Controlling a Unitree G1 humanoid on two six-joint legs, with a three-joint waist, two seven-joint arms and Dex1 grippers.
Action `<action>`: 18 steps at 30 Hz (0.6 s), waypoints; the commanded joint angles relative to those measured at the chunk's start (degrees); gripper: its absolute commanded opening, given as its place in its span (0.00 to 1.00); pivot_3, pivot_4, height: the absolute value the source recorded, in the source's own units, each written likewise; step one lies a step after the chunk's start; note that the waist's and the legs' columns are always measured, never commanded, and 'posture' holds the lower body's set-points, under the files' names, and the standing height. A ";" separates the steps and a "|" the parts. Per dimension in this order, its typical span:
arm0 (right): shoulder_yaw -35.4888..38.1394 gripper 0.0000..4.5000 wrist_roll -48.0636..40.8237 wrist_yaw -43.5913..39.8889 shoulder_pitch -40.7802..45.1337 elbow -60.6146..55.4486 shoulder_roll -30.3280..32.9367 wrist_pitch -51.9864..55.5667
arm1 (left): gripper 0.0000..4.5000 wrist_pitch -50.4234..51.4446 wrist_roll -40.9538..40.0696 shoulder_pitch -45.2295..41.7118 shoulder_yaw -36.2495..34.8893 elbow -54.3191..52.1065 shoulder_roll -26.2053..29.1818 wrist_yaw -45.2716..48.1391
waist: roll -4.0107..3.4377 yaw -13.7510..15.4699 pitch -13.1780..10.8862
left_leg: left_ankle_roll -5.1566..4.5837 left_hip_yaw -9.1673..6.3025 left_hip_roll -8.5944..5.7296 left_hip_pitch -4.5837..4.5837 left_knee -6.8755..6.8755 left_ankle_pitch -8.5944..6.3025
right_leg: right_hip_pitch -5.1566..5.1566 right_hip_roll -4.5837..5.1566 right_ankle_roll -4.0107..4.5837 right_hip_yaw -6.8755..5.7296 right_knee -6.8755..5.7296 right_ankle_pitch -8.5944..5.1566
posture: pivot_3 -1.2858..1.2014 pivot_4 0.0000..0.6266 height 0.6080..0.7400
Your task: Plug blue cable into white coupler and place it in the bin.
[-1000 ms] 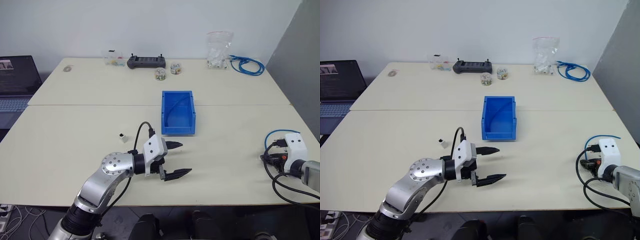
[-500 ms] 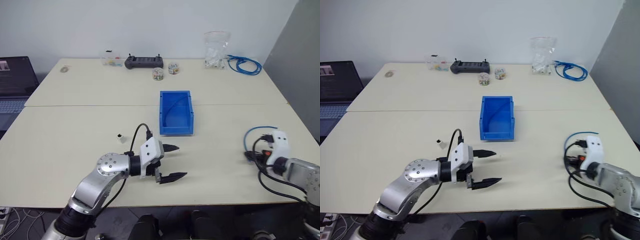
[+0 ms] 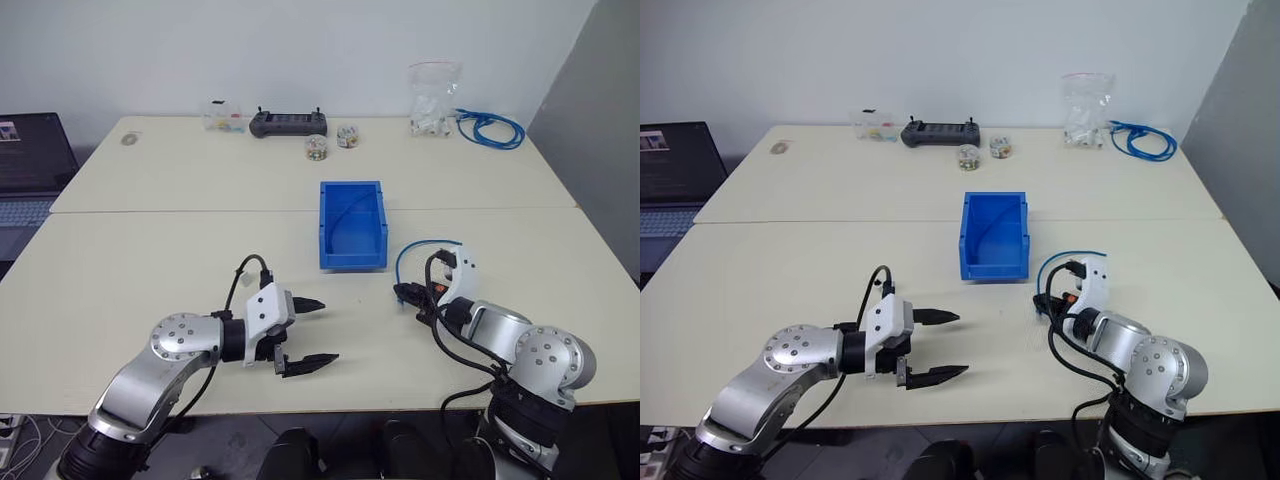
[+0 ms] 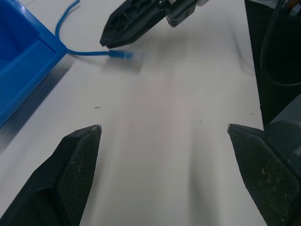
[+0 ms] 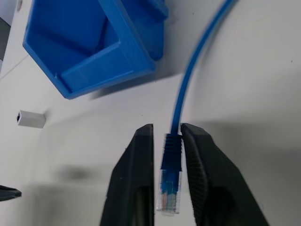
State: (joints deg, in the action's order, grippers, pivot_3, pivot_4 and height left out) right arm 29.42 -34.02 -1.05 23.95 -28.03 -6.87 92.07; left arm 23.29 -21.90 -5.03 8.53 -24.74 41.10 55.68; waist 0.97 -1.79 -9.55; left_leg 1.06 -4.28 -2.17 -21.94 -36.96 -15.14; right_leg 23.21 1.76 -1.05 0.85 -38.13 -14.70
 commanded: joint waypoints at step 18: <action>-31.92 0.81 5.20 -50.56 -3.93 -1.66 54.14 -46.78 | 1.00 -3.60 0.61 0.21 -2.74 2.16 0.42 0.72 | -0.08 -0.18 -0.09 | -0.01 0.03 0.07 0.01 0.00 -0.01 | -0.06 -0.07 -0.30 -0.06 0.11 -0.18 | 0.52 0.24 1.00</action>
State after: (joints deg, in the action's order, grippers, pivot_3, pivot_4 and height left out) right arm 0.56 -32.22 -44.45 18.81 -30.54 45.50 55.52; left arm 20.80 -21.25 -4.70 6.89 -22.20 41.20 55.90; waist 0.89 -1.97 -9.65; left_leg 1.04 -4.25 -2.09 -21.93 -36.97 -15.15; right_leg 23.15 1.68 -1.36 0.79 -38.01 -14.87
